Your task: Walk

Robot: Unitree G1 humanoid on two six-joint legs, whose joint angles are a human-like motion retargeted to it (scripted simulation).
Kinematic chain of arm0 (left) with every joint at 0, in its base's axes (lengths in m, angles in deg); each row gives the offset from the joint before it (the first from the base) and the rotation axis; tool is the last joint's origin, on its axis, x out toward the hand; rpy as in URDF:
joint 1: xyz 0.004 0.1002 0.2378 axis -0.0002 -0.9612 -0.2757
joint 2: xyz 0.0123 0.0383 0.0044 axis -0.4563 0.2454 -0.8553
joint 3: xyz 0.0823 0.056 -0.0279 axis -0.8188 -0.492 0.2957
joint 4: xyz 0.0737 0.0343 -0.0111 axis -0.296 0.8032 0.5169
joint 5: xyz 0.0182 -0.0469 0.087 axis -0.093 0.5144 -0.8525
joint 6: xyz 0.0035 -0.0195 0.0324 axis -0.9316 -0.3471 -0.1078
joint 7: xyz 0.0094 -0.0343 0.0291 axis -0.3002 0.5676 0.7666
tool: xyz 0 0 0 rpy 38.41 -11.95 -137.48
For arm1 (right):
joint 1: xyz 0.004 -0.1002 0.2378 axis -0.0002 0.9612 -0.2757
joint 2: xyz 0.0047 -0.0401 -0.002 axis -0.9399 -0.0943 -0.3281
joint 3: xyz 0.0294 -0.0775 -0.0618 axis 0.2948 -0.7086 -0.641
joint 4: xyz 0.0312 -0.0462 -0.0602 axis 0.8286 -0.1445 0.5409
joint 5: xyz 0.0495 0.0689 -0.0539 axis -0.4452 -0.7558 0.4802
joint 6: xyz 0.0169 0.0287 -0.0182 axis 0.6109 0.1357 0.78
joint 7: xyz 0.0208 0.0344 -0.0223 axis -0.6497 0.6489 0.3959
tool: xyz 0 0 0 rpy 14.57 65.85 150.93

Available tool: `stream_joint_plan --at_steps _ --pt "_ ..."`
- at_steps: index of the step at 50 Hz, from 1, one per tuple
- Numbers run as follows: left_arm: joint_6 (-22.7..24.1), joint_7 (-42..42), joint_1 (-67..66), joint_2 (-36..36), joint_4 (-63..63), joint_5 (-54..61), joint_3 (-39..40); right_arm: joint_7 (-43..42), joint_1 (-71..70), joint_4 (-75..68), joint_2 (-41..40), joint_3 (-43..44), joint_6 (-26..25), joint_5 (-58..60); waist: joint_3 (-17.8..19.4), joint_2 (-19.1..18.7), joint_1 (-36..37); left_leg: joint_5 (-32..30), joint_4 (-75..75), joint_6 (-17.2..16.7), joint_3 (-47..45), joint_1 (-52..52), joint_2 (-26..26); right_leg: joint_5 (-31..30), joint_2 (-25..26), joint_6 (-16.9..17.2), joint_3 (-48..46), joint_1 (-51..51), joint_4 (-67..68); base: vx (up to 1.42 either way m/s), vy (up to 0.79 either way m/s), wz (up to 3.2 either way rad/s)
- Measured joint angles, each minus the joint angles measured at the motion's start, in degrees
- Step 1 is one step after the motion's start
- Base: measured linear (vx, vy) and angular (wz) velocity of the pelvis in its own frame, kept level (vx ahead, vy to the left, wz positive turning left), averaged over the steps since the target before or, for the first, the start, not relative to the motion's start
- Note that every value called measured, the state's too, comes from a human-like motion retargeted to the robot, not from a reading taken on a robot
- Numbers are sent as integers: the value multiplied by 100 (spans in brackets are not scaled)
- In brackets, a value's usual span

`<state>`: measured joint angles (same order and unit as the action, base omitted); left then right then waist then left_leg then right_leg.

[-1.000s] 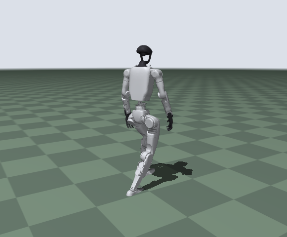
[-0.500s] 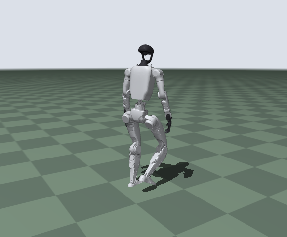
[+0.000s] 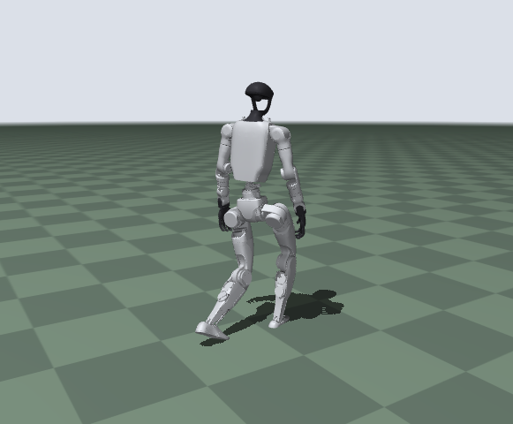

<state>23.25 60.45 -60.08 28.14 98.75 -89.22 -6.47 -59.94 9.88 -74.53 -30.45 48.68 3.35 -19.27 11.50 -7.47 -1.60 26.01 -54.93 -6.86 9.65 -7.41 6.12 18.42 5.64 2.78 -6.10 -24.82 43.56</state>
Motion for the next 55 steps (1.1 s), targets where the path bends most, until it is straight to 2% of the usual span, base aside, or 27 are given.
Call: stream_joint_plan --at_steps 2,4,7,10,15,22,25,28,31,35,37,42,45,48,52,55 --pt "-12 -44 35 -14 -26 -54 -7 -19 -26 -62 64 -4 15 -6 -89 -309 83 -654 -1103 -451 55 600 -219 40 370 -212 -73 130 -217 48 -7 -17" --pt "-23 -46 82 -49 -107 -72 -26 -54 -43 -112 128 7 19 -1 -151 -445 195 -1131 -1965 -651 12 1171 -327 150 571 -353 -49 261 -341 50 -6 -18" --pt "-28 -34 182 -114 -270 -73 -26 -121 -85 -195 191 34 16 -4 -215 -482 364 -1192 -2945 -504 -150 2057 -514 331 709 -456 28 518 -534 50 -6 -12" --pt "-7 -6 272 -182 -430 -64 -8 -170 -126 -264 208 79 22 -8 -249 -433 543 -794 -3380 -181 -282 2878 -708 468 785 -470 132 918 -843 50 -7 -11" --pt "35 31 343 -235 -574 3 15 -172 -185 -285 194 160 45 -78 -183 -299 818 -283 -2749 113 -385 3850 -837 663 862 -404 395 1825 -1428 51 -6 -21" --pt "31 38 402 -213 -468 -111 -73 -124 -262 -179 161 233 110 -126 -105 16 1014 -376 -351 57 -587 4522 -746 1060 604 -347 604 2812 -1954 50 -3 -11" --pt "10 10 437 -184 -372 -177 -120 -87 -289 -141 152 248 118 -70 -136 181 1013 -527 890 34 -683 4558 -619 1205 430 -305 575 3099 -2092 47 1 12" --pt "-20 6 379 -134 -298 -219 -161 -87 -238 -147 116 240 118 -61 -191 203 993 -404 1188 101 -749 4712 -633 1468 430 -304 524 3204 -1788 46 3 11" --pt "-61 -15 358 -101 -182 -217 -179 -83 -185 -188 90 273 108 -116 -263 337 1014 -461 1181 243 -961 4697 -600 1657 285 -259 446 3284 -1420 50 4 -2" --pt "-107 -17 218 -24 -29 -141 -200 -119 38 -298 -22 334 78 -208 -361 489 981 -516 461 476 -1127 4754 -489 1738 94 -125 304 3291 -561 50 5 5" --pt "-133 -119 302 -69 116 12 -201 -45 56 -401 -29 408 41 -285 -385 824 1037 -657 698 631 -1396 4461 -218 1492 -309 83 359 3252 -128 53 6 1" --pt "-191 -247 238 -48 249 251 -207 100 282 -564 -94 459 -65 -400 -504 1281 852 -439 687 1035 -1559 4095 417 166 -911 675 424 2742 1566 48 5 33" --pt "-215 -289 263 -97 217 316 -212 203 323 -599 -97 482 -123 -462 -525 1496 687 -292 827 1257 -1553 3800 772 -594 -1262 871 485 2254 2668 49 3 43" --pt "-239 -277 349 -189 139 319 -210 258 297 -585 -79 498 -150 -499 -498 1591 508 -175 1038 1366 -1439 3441 1024 -749 -1598 735 471 1731 3567 50 2 42" --pt "-290 -187 519 -304 55 314 -183 254 247 -517 -44 501 -150 -528 -409 1605 263 -42 1419 1404 -1176 2812 1243 -180 -1989 300 409 1062 4255 49 1 45" --pt "-321 -86 649 -366 7 332 -142 213 244 -450 -32 499 -142 -563 -338 1580 82 54 1762 1381 -924 2270 1331 324 -2146 40 359 588 4295 48 0 52"
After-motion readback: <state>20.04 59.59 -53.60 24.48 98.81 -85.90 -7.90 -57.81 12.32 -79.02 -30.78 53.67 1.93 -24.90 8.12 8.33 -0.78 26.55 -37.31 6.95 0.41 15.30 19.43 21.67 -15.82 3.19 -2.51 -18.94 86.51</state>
